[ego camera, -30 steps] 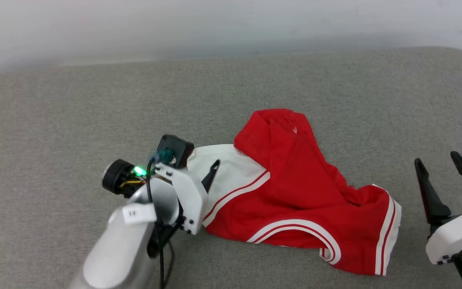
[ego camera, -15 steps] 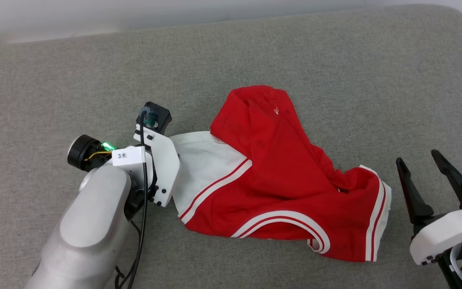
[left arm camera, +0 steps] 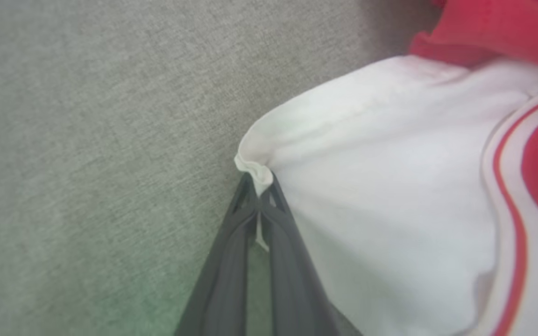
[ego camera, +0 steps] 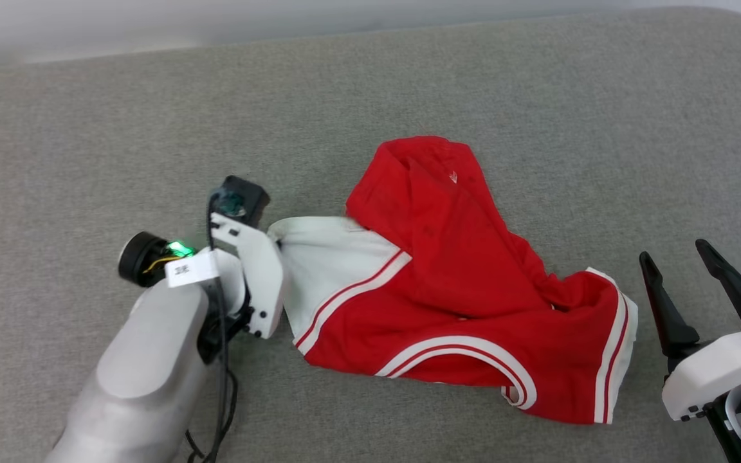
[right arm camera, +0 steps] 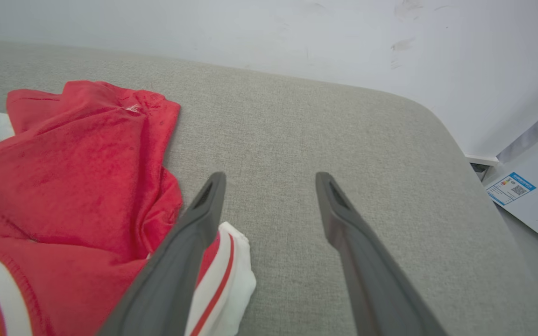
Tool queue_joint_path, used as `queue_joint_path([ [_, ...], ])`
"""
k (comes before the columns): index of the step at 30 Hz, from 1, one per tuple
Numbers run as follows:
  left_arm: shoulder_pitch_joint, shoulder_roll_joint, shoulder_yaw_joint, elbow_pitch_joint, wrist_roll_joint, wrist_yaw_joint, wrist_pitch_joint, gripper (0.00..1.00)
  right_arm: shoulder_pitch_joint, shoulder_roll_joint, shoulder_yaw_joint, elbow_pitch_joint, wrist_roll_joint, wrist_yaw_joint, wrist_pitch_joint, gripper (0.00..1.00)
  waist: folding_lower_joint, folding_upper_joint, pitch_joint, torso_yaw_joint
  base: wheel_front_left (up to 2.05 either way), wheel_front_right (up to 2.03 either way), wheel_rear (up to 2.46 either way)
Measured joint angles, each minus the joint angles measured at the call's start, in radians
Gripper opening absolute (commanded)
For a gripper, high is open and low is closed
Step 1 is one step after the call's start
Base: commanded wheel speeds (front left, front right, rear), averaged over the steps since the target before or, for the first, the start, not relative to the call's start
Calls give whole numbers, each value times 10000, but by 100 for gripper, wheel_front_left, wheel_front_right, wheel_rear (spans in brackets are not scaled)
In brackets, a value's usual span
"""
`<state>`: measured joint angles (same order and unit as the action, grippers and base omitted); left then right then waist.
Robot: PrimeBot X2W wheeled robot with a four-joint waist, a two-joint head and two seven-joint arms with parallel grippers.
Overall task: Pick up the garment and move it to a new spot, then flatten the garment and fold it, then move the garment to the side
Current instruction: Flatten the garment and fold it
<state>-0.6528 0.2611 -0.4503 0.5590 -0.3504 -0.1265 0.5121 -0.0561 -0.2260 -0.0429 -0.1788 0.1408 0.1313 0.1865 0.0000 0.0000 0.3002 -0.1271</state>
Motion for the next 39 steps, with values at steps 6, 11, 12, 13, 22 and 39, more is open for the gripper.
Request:
queue_joint_path([
  [6,773,506,709,-382,-347,483,-913,0,112,-115,-132,132,44,0,176,100,0,0,-324,449,0,0,0],
  [11,2441,888,1338,-1200,-895,966,-1371,0,489,-217,-230,368,171,0,512,100,-1,0,-835,1193,0,0,0],
  [12,2706,909,1381,-1331,-974,1016,-1383,0,534,-215,-228,395,171,0,552,100,0,0,-926,1283,0,0,0],
  [13,2976,936,1427,-1461,-1053,1068,-1402,0,577,-217,-236,428,173,0,610,100,-1,0,-1018,1367,0,0,0],
  [22,4951,635,1404,-2604,-1476,1455,-1609,0,1028,-146,-314,752,247,0,1329,100,-1,0,-1709,1851,0,0,0],
  [39,4211,-23,752,-3333,418,807,-7614,100,114,-1762,1246,23,1802,2,4941,100,-1,0,-1884,2550,0,0,0],
])
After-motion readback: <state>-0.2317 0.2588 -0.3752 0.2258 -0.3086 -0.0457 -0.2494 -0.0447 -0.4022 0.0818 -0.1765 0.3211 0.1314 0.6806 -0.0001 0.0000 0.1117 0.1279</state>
